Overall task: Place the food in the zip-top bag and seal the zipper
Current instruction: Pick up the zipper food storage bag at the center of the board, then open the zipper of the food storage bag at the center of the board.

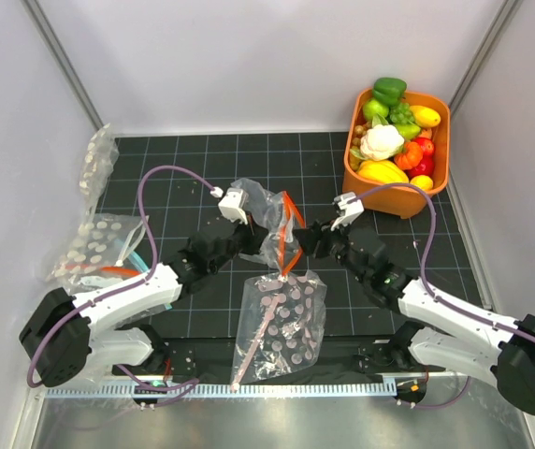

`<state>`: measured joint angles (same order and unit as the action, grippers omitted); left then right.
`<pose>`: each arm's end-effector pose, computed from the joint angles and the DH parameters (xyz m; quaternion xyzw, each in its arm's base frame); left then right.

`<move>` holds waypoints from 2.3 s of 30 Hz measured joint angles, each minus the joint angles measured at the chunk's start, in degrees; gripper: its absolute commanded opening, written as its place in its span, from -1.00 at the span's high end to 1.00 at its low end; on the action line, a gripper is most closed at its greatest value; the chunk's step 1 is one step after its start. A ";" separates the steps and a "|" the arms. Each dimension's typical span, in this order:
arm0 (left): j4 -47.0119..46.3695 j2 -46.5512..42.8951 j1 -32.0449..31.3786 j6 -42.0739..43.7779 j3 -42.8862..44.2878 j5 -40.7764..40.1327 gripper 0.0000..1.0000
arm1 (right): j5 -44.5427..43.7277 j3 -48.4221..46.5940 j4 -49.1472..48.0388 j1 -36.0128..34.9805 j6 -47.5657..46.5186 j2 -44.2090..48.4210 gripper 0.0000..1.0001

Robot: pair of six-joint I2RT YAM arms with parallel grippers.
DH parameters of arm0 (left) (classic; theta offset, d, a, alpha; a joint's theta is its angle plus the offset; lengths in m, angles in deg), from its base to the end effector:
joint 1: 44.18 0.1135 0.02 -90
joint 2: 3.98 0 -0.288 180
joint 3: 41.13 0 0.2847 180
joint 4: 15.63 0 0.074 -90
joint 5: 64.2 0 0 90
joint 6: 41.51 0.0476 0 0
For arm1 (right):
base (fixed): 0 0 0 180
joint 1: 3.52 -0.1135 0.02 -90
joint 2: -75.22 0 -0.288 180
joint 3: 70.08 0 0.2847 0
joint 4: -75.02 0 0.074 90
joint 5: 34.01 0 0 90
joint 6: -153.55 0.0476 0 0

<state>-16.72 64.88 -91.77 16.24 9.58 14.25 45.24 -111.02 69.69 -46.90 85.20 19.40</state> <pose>0.2107 -0.2165 0.2580 0.0475 0.8009 -0.3174 0.5055 0.1896 0.1669 0.2586 -0.0839 0.7579 0.2853 0.5806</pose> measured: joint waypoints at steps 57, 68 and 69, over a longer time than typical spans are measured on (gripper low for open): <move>11.61 15.02 -20.55 19.47 16.68 -35.78 -0.40 | 2.67 -2.56 1.40 -2.25 1.79 -7.82 0.98; 15.43 20.28 -18.18 16.72 21.90 -35.91 0.45 | -0.50 -2.51 2.12 -2.34 2.08 -7.72 0.98; 15.67 20.61 -17.86 16.39 22.01 -35.67 0.67 | -0.09 -2.51 1.95 -2.89 1.92 -7.50 0.98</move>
<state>-1.04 85.49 -109.63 32.63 31.59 -21.42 45.16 -113.53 71.63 -49.78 87.12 11.91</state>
